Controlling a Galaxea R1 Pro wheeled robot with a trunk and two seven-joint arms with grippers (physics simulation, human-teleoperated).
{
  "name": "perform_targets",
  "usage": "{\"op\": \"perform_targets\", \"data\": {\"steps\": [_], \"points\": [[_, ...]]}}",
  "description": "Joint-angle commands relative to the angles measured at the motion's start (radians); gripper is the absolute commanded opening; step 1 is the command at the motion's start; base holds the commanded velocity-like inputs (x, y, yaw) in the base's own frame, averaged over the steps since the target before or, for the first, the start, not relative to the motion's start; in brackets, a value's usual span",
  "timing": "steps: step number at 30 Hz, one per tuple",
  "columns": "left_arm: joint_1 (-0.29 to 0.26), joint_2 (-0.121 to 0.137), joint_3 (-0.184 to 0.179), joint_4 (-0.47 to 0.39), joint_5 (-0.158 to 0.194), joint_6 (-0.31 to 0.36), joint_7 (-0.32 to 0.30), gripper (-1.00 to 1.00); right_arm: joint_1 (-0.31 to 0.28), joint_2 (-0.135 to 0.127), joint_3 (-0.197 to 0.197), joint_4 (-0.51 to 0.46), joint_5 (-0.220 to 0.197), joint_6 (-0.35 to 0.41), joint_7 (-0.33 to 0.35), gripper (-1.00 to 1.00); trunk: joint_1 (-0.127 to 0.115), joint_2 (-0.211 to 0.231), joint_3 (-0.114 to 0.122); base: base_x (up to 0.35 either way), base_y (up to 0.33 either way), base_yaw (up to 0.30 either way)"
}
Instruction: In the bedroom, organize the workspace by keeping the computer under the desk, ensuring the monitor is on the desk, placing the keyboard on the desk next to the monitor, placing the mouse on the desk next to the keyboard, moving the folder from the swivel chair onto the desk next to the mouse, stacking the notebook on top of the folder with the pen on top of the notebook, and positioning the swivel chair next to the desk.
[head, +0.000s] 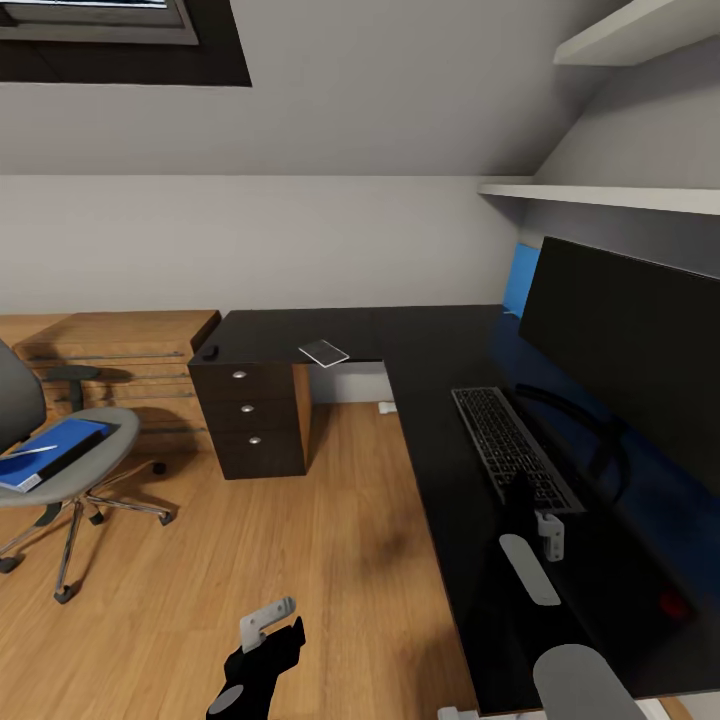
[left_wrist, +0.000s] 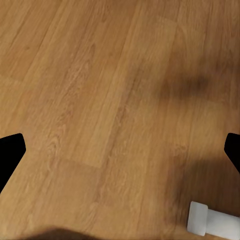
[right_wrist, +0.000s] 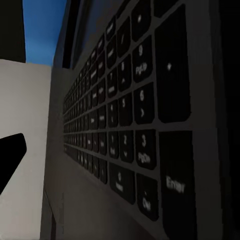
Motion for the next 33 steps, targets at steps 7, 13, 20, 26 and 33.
{"op": "perform_targets", "data": {"steps": [7, 13, 20, 26, 33], "points": [[-0.001, 0.001, -0.003, -0.001, 0.008, -0.007, 0.004, 1.00, 0.000, 0.001, -0.002, 0.000, -0.010, -0.002, -0.005, 1.00, 0.000, -0.001, -0.001, -0.106, -0.105, 0.000], [-0.001, 0.001, -0.003, -0.001, 0.008, -0.007, 0.005, 1.00, 0.000, 0.001, -0.002, 0.001, -0.010, -0.002, -0.005, 1.00, 0.000, -0.001, -0.001, -0.028, -0.026, 0.000], [-0.001, 0.001, -0.003, -0.001, 0.008, -0.007, 0.005, 1.00, 0.000, 0.001, -0.001, 0.001, -0.009, -0.002, -0.005, 1.00, 0.000, -0.001, -0.001, -0.183, -0.045, 0.000], [-0.001, 0.001, -0.003, -0.001, 0.009, -0.007, 0.005, 1.00, 0.000, 0.001, -0.001, 0.001, -0.009, -0.002, -0.006, 1.00, 0.000, -0.001, -0.001, -0.101, -0.014, 0.000], [-0.001, 0.000, -0.004, -0.001, 0.010, -0.007, 0.004, 1.00, 0.000, 0.001, -0.001, -0.002, -0.010, -0.002, -0.006, 1.00, 0.000, -0.001, -0.001, -0.143, -0.002, 0.000]]}}
